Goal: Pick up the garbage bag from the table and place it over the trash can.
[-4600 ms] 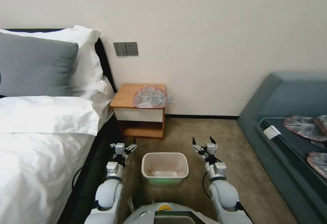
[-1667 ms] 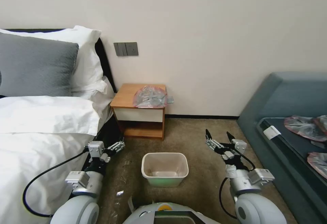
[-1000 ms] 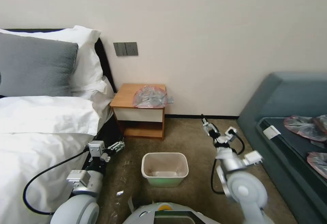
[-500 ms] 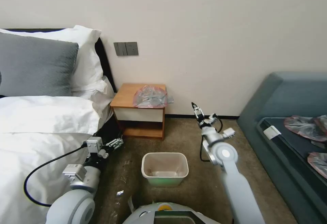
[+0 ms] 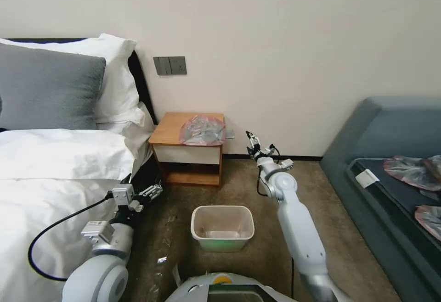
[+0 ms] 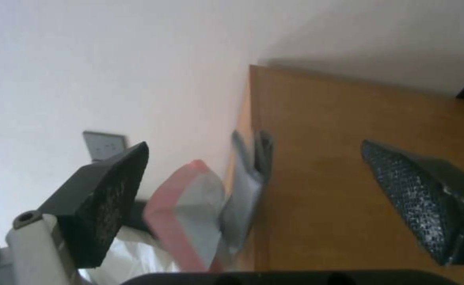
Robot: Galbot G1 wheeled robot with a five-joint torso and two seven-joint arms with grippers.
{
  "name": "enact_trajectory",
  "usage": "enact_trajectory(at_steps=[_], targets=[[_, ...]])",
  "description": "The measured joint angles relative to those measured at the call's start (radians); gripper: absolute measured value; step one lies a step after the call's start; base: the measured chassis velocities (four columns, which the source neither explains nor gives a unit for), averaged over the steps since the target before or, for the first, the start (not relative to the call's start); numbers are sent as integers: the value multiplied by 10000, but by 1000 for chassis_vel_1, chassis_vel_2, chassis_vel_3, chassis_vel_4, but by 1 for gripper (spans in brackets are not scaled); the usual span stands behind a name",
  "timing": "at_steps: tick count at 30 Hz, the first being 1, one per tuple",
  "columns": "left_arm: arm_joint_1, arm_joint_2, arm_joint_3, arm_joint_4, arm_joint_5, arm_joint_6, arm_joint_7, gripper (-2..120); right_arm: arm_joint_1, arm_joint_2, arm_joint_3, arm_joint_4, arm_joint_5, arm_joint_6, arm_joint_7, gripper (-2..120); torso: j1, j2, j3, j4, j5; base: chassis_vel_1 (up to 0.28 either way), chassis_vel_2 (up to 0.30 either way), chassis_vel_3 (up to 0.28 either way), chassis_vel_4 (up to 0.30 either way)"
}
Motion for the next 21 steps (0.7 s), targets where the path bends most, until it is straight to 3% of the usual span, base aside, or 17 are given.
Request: enact_trajectory(at_steps=[11,15,21], targets=[[52,-186,40,0,81,2,147,100,1170,327,-24,-1766,450,-318,-90,100,0,0,0,-3,0,0,0,0,0],[60,-189,45,0,92,2,158,100,1730,478,-232,-2785,339,-851,-457,100,0,0,0,0,0,0,0,0,0],[120,-39,42,0,163,3,190,100,2104,361,-590,-3373,292,-1191,-695,100,0,0,0,-2,0,0,0,0,0]])
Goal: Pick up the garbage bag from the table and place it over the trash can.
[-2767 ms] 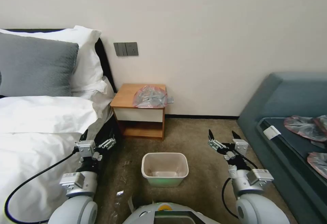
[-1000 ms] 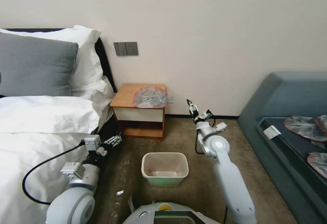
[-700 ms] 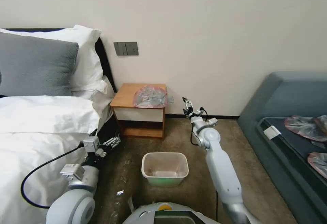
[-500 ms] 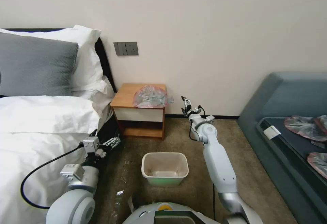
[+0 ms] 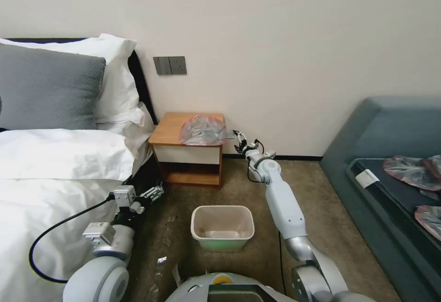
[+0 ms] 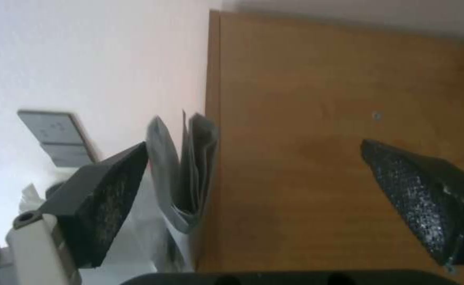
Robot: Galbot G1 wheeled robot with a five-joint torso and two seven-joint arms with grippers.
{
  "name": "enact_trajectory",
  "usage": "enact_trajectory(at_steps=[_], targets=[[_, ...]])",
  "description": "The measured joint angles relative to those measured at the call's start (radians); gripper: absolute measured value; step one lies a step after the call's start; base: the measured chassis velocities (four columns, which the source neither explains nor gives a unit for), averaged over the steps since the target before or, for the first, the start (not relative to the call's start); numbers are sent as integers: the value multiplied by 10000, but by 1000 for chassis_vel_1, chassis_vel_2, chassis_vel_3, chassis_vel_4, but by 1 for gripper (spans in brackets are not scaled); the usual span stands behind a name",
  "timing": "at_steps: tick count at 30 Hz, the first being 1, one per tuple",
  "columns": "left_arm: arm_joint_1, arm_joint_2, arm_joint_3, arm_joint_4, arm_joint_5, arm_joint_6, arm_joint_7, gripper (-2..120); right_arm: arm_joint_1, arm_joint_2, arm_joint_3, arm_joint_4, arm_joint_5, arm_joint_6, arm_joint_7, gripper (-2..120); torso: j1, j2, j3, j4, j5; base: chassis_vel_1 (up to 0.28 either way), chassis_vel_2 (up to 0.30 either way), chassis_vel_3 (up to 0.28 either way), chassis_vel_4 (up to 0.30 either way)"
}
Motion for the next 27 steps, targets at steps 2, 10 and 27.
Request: enact_trajectory(at_steps=[2,10,27], targets=[[2,8,0,0,3,0,2,100,43,-12,-65,-62,-12,-13,-67,98,0,1,0,0,0,0,0,0,0],[35,-54,25,0,21,1,4,100,182,87,-129,-223,-295,-13,-458,68,-1,0,0,1,0,0,0,0,0],[116,-79,97,0,409,-21,19,100,70,189,-50,95,-452,-31,-415,10,-1,0,-1,0,1,0,0,0,0]])
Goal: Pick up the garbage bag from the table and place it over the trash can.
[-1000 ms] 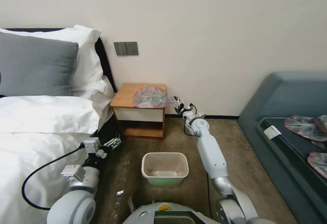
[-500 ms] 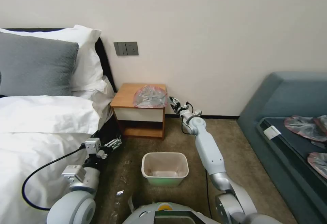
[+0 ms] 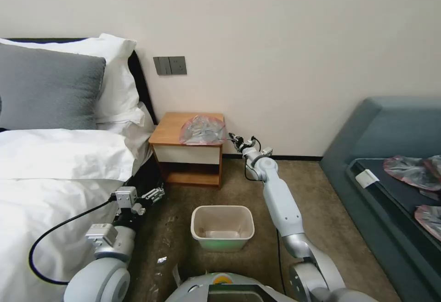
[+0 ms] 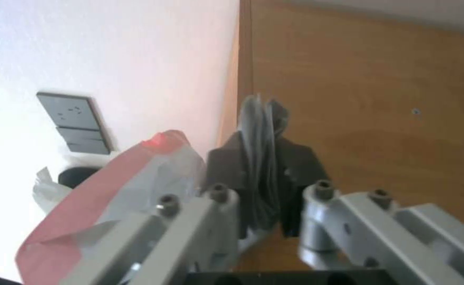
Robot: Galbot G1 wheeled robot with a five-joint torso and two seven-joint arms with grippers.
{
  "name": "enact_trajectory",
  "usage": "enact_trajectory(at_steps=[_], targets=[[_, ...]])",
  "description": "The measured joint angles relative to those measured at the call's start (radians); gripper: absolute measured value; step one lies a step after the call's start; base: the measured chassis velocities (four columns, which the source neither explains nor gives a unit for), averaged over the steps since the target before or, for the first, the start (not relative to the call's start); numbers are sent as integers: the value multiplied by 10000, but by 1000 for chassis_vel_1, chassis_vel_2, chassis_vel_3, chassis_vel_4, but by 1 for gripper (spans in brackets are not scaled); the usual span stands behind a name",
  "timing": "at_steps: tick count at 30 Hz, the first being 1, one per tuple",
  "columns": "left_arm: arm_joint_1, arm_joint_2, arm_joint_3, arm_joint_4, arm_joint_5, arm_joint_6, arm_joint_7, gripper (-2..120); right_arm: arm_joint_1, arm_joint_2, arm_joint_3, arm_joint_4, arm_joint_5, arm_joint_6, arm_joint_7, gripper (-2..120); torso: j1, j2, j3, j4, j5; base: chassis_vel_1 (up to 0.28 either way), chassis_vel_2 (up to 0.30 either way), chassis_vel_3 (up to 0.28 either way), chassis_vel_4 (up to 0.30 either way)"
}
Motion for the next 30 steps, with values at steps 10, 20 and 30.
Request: enact_trajectory(at_steps=[10,20,30], targets=[[116,12,-20,0,236,-93,59,100,-445,62,145,1025,80,-30,467,0,0,0,0,1,0,0,0,0,0],[226,55,-34,0,348,-183,118,100,-2614,-423,-389,4009,503,290,1860,0,0,1,0,0,0,0,0,0,0],[237,116,-33,0,294,-215,77,100,-5287,-1129,-845,7016,647,373,2325,0,0,2,-1,0,0,0,0,0,0]])
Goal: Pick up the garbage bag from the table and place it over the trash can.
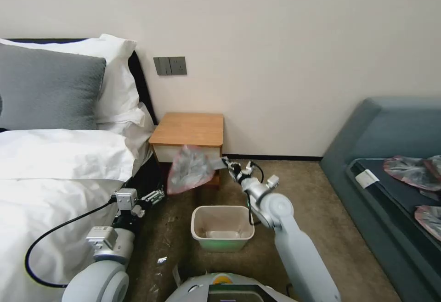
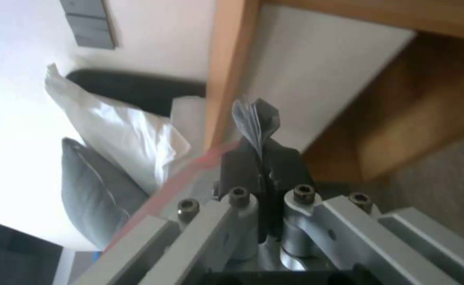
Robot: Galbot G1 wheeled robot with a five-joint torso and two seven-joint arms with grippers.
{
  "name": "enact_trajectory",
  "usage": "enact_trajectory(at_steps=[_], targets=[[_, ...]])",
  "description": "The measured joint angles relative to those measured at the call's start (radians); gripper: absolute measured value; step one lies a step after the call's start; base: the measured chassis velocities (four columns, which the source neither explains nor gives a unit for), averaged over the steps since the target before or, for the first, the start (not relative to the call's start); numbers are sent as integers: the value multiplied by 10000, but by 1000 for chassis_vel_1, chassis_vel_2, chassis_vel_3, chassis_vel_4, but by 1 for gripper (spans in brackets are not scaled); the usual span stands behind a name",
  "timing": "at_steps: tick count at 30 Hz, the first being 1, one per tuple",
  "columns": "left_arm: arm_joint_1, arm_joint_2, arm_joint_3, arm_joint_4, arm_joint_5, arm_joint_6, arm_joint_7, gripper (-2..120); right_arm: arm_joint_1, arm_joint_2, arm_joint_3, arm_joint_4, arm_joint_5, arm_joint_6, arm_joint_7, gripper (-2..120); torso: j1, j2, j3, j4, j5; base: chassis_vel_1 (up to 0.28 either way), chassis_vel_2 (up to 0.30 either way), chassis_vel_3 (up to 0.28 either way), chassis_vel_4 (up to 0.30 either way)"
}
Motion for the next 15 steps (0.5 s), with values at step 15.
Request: enact_trajectory(at_steps=[15], targets=[[-226,185,199,0,-250,14,-203,100,-2708,-1168,232,1818,-412,-296,43,0,0,0,0,-2,0,0,0,0,0]])
